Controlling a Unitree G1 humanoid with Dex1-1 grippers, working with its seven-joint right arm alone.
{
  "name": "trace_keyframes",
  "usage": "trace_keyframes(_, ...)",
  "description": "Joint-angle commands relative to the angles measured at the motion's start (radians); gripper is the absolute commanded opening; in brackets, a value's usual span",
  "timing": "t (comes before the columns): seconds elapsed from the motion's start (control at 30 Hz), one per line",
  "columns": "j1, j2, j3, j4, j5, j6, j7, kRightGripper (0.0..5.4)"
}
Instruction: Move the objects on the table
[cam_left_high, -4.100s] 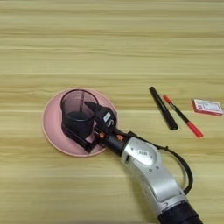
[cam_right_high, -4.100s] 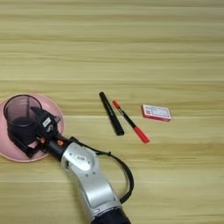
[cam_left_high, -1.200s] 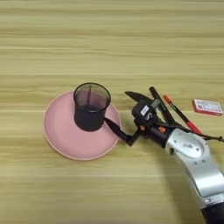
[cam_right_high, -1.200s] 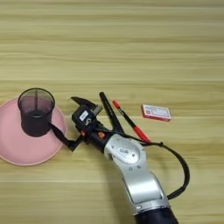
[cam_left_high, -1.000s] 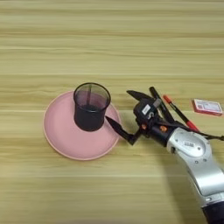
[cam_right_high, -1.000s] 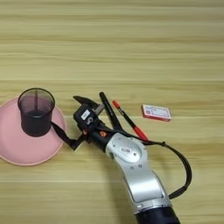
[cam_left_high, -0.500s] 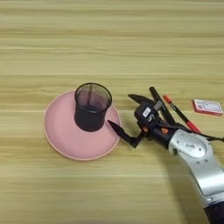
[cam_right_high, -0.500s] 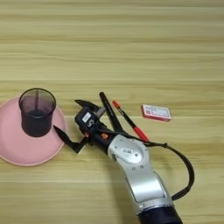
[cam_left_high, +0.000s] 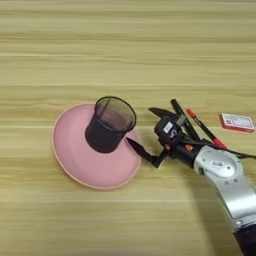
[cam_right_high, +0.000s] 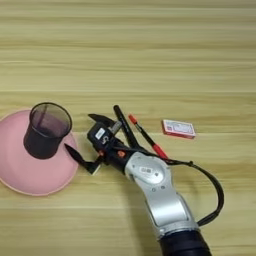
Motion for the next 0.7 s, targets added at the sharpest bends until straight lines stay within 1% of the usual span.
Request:
trace_keyframes(0.03,-0.058,-0.044,-0.019,0.005,-0.029,-0.037,-0.034,5.38)
trace_keyframes(0.33,-0.069,-0.047,-0.029,0.026,-0.038,-0.055,-0.043,5.38)
trace_keyframes(0.7,-0.072,-0.042,-0.033,0.012,-0.027,-0.058,-0.053,5.38)
